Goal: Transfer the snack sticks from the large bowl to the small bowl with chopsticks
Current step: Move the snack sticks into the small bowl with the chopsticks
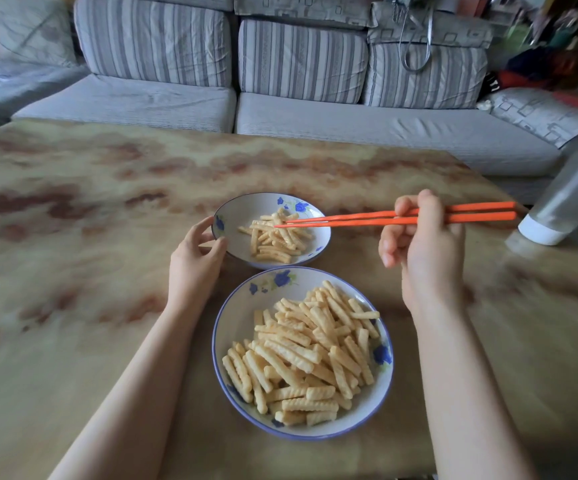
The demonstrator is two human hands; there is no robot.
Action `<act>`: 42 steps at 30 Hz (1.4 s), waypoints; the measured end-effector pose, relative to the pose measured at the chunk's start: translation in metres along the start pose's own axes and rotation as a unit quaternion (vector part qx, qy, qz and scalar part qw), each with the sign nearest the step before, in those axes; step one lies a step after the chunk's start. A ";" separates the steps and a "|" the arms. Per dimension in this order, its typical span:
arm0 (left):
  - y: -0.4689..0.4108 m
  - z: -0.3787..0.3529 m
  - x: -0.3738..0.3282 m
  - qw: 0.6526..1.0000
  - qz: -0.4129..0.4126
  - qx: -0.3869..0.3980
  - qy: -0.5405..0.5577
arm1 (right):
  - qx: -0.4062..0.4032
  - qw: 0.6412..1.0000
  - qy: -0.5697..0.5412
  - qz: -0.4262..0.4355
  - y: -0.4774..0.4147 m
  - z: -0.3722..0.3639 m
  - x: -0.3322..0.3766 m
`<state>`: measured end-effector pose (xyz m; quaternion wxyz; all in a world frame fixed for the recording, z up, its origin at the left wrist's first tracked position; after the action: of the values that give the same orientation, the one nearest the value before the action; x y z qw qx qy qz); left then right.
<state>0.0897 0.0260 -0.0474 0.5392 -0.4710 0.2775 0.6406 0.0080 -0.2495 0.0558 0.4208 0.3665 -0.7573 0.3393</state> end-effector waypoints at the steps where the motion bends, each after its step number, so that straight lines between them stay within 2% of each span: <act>1: 0.000 0.000 0.000 1.000 0.001 0.000 0.000 | -0.006 1.000 0.017 0.002 0.000 0.000 -0.004; 7: 0.000 0.000 0.000 1.000 0.003 0.000 0.001 | 0.016 0.998 0.055 0.007 0.001 -0.009 -0.023; 12: 0.001 0.001 -0.001 1.000 0.005 -0.003 0.005 | 0.036 0.998 0.049 0.013 -0.001 -0.009 -0.013; 21: 0.002 0.002 -0.002 1.000 0.005 -0.003 0.002 | 0.172 0.975 0.137 -0.042 0.003 0.002 0.025; 30: 0.002 0.002 -0.003 1.000 0.002 -0.001 -0.005 | 0.193 0.960 0.183 -0.085 0.005 0.011 0.026; 36: 0.001 0.001 -0.002 1.000 0.001 0.000 -0.005 | 0.208 0.956 0.188 -0.082 0.007 0.003 0.015; 42: 0.001 0.002 -0.004 1.000 0.000 -0.004 -0.008 | 0.161 0.975 0.142 -0.059 0.003 0.004 0.019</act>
<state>0.0877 0.0255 -0.0437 0.5393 -0.4679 0.2711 0.6456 -0.0029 -0.2563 0.0704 0.4790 0.4212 -0.6022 0.4801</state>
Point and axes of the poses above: each hand's wrist, its own y-axis away from the middle knuckle, its own z-axis out of the back of the hand, x = y × z, the point moved 7 cm from there along -y, towards the middle knuckle, and after that the axes turned 8 degrees about -y, right-handed, at the moved point
